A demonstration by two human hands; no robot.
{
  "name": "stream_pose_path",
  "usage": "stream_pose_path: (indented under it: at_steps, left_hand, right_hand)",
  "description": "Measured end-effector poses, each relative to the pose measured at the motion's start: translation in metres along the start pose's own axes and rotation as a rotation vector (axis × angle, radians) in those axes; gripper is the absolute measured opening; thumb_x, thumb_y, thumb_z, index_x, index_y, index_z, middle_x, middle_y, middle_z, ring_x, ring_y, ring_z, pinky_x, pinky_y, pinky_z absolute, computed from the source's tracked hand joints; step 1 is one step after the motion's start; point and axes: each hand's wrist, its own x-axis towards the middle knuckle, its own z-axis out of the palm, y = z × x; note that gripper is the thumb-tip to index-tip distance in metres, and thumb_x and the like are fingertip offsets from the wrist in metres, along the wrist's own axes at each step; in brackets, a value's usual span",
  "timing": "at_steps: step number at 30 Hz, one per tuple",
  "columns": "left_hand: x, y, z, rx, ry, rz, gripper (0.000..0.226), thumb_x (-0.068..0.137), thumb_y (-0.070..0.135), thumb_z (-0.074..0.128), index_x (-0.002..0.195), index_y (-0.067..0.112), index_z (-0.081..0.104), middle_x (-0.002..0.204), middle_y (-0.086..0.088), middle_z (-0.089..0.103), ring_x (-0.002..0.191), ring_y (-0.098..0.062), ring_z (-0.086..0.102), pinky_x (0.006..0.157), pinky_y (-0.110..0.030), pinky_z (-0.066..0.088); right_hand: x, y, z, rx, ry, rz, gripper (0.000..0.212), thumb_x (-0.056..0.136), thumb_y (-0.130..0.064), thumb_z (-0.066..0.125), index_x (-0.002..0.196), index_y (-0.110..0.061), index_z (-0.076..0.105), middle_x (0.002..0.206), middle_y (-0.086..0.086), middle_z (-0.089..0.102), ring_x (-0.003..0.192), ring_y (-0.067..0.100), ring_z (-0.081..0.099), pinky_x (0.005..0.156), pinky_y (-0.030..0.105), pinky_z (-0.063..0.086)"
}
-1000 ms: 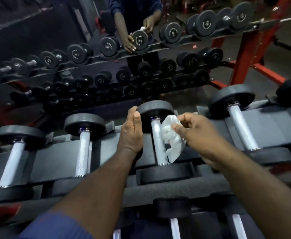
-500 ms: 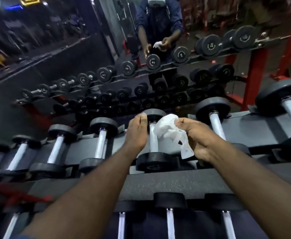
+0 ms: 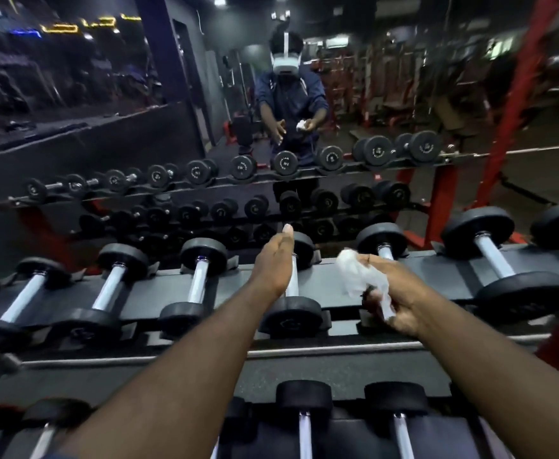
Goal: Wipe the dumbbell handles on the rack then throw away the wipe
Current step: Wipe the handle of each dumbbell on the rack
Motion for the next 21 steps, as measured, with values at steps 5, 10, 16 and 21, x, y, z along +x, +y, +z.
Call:
stream_pose_path:
  at_steps: [5, 10, 16, 21]
  left_hand:
    - [-0.019, -0.016, -0.001, -0.094, -0.054, -0.018, 0.082, 0.097, 0.08, 0.028, 0.143, 0.02, 0.059, 0.147, -0.007, 0.058, 0.14, -0.028, 0.048, 0.12, -0.05, 0.035]
    - [-0.035, -0.013, -0.002, -0.093, -0.121, -0.01, 0.059, 0.106, 0.066, 0.028, 0.121, 0.023, 0.065, 0.129, 0.0, 0.06, 0.122, -0.02, 0.053, 0.112, -0.037, 0.036]
    - [-0.041, 0.015, 0.015, -0.059, -0.167, 0.006, 0.088, 0.089, 0.087, 0.025, 0.137, 0.023, 0.062, 0.137, -0.004, 0.064, 0.132, -0.026, 0.055, 0.118, -0.051, 0.037]
    - [-0.032, 0.031, 0.052, -0.062, -0.172, 0.061, 0.117, 0.064, 0.101, 0.02, 0.137, 0.021, 0.063, 0.137, -0.008, 0.064, 0.13, -0.03, 0.056, 0.116, -0.053, 0.04]
  right_hand:
    - [-0.029, 0.007, 0.007, 0.052, 0.034, 0.031, 0.061, 0.088, -0.051, 0.069, 0.131, -0.01, 0.061, 0.087, 0.007, 0.069, 0.065, 0.017, 0.066, 0.055, 0.027, 0.053]
    - [-0.059, 0.008, -0.001, 0.052, -0.011, 0.015, 0.055, 0.079, -0.005, 0.073, 0.13, 0.007, 0.058, 0.108, 0.021, 0.069, 0.085, 0.026, 0.066, 0.082, 0.033, 0.055]
    - [-0.085, -0.002, -0.021, -0.088, -0.068, -0.121, 0.046, 0.084, 0.011, 0.061, 0.124, -0.01, 0.066, 0.118, 0.021, 0.071, 0.1, 0.033, 0.068, 0.08, 0.04, 0.061]
    - [-0.096, -0.014, -0.042, 0.042, -0.104, -0.175, 0.051, 0.084, 0.018, 0.049, 0.129, 0.0, 0.063, 0.118, 0.021, 0.069, 0.106, 0.034, 0.068, 0.095, 0.04, 0.053]
